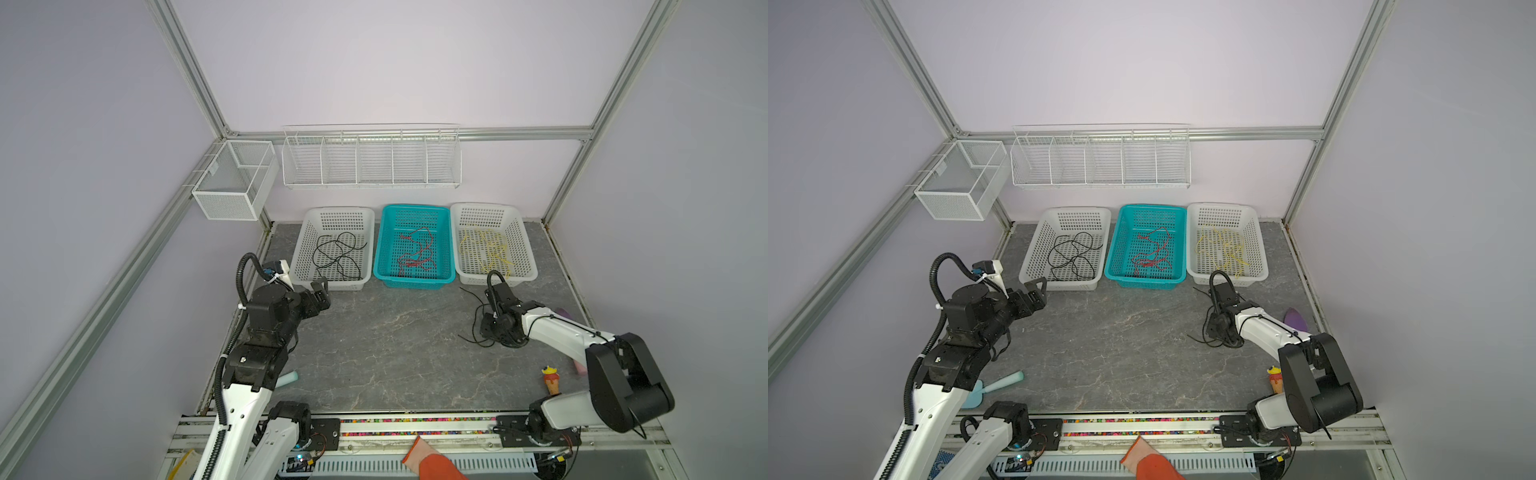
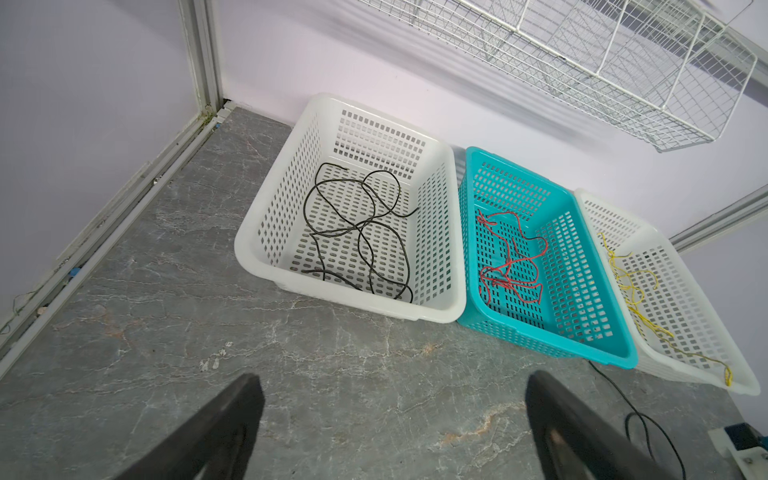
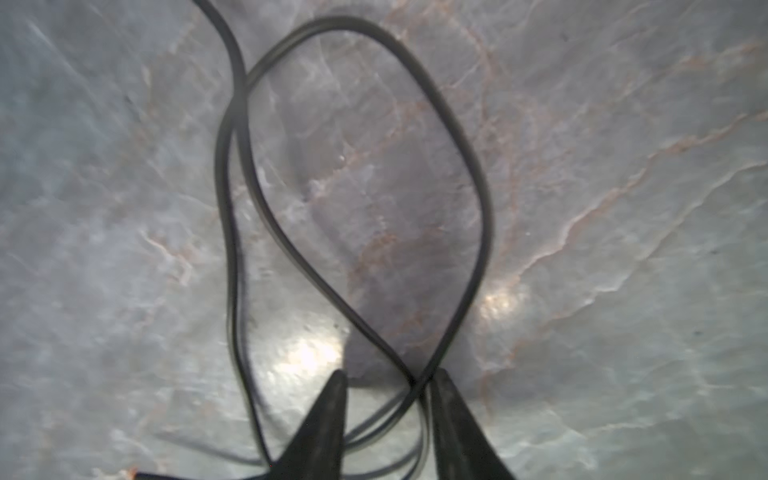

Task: Untangle the cables

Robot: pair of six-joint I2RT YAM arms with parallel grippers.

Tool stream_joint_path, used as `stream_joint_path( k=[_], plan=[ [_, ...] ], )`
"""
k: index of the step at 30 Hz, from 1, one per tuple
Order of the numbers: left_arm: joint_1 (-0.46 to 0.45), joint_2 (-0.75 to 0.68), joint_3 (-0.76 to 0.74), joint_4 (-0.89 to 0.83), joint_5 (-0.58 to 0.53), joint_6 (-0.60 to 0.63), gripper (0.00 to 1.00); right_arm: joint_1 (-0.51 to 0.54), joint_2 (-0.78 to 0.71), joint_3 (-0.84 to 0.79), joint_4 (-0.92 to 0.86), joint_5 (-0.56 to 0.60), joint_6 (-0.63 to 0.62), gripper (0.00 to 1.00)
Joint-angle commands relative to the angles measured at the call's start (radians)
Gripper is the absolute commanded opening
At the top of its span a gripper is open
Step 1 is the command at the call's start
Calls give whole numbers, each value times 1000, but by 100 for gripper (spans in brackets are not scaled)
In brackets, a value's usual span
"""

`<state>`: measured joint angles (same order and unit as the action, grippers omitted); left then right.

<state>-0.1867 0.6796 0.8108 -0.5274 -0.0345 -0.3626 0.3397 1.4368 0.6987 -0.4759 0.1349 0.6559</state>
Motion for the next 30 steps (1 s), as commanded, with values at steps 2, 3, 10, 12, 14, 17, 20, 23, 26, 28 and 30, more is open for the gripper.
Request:
stream_joint_path(
  k=[2,3,10,12,14,17,20,23,26,28,30],
  plan=[
    [-10,-41,-32,-28,-59,24,99,10,34,-20,52,-95,-12,15],
    [-10,-45,-33,-29,-61,23,99,12,33,-21,58,-104,-20,10],
    [-10,-71,-39,-31,-80,28,99,101,-67,45,1,-58,-43,7],
    [-10,-74,-36,-31,-84,27,99,146,-122,87,-37,-23,-56,7],
    [-10,-79,-38,-34,-85,28,99,194,-176,149,-81,19,-72,7],
    [-10,-87,-39,-34,-88,28,99,240,-212,276,-138,27,-94,7],
    [-10,-92,-39,-35,-98,28,99,288,-192,404,-173,17,-112,7],
    [-10,-98,-39,-37,-109,29,99,339,-135,566,-201,-14,-140,7],
    [-10,-111,-38,-40,-131,34,99,377,-76,726,-206,-24,-168,7],
    [-10,-119,-40,-42,-141,34,99,389,-12,832,-209,-55,-178,7],
    [-10,-123,-42,-40,-143,34,99,395,70,946,-220,-100,-183,7]
  ],
)
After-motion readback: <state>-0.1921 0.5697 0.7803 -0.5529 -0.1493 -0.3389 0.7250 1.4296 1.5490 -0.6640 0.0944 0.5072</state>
